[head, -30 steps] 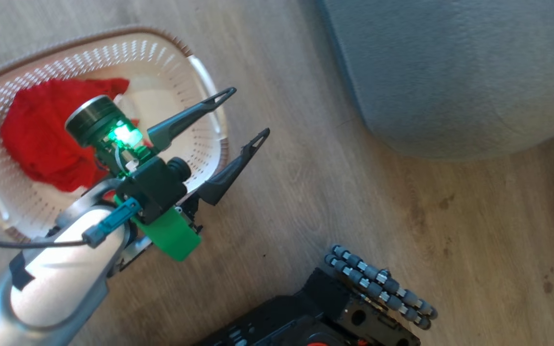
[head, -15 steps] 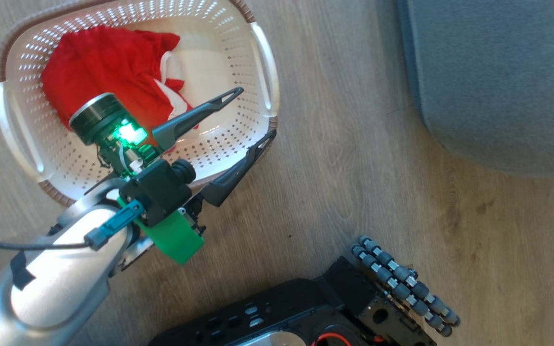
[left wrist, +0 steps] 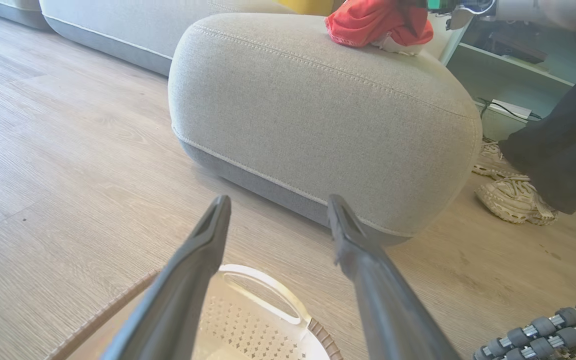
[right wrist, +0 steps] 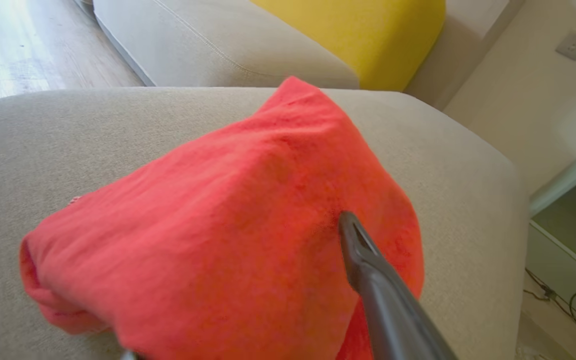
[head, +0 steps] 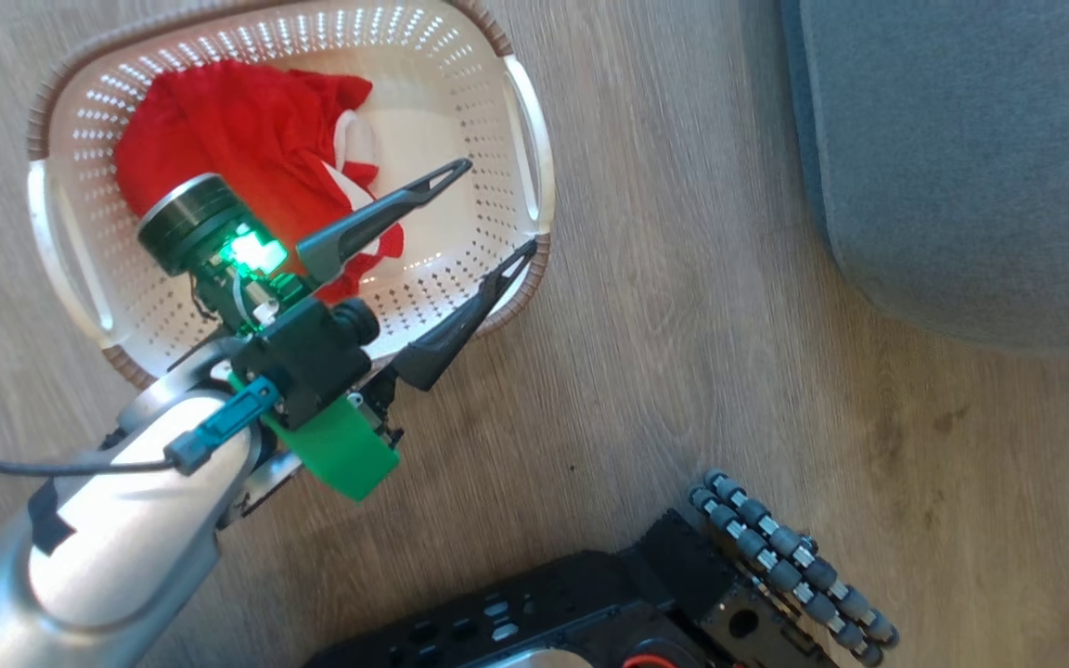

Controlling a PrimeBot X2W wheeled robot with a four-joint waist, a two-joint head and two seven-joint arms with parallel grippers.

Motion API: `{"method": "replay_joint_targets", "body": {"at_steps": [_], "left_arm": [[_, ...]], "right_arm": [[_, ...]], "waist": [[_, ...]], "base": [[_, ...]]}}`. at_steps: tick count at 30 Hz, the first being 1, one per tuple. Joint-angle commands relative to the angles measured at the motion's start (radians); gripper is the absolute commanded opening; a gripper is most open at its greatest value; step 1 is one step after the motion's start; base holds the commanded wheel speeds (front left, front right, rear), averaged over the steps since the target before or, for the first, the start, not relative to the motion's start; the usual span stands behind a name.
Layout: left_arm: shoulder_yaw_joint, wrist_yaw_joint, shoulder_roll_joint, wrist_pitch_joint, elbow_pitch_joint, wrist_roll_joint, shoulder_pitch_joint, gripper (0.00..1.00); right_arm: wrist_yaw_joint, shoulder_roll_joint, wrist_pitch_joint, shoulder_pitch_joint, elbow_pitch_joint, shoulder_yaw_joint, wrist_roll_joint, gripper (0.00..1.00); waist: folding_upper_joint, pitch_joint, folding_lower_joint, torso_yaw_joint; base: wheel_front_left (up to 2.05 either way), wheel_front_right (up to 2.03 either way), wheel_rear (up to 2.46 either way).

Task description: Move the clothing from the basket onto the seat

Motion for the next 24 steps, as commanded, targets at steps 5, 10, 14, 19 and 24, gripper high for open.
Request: {"method": "replay_joint_targets", "body": {"at_steps": [5,10,14,19,24], "left_arm": [[0.054,-0.001,-0.032,-0.005,-0.005,-0.013,0.02,1.0],[0.078,-0.001,-0.083,-0.005,0.02,-0.018,0.033,1.0],[0.096,-0.001,-0.113,-0.005,0.04,-0.021,0.046,1.0],[0.152,-0.001,-0.158,-0.005,0.075,-0.024,0.083,1.0],[0.229,-0.001,-0.198,-0.005,0.118,-0.022,0.144,1.0]], "right_arm": [[0.0,-0.095,-0.099,0.099,0.031,0.134,0.062,1.0],[0.0,-0.148,-0.145,0.175,0.064,0.247,0.118,1.0],[0.0,-0.178,-0.17,0.223,0.081,0.305,0.15,1.0],[0.0,-0.186,-0.199,0.298,0.046,0.379,0.18,1.0],[0.0,-0.127,-0.204,0.37,-0.06,0.439,0.157,1.0]], "waist": [[0.0,-0.071,0.0,0.023],[0.0,-0.135,0.0,0.056],[0.0,-0.18,0.0,0.081],[0.0,-0.257,0.0,0.122],[0.0,-0.345,0.0,0.162]], "base": [[0.0,0.0,0.0],[0.0,0.0,0.0],[0.0,0.0,0.0],[0.0,0.0,0.0],[0.0,0.0,0.0]]}}
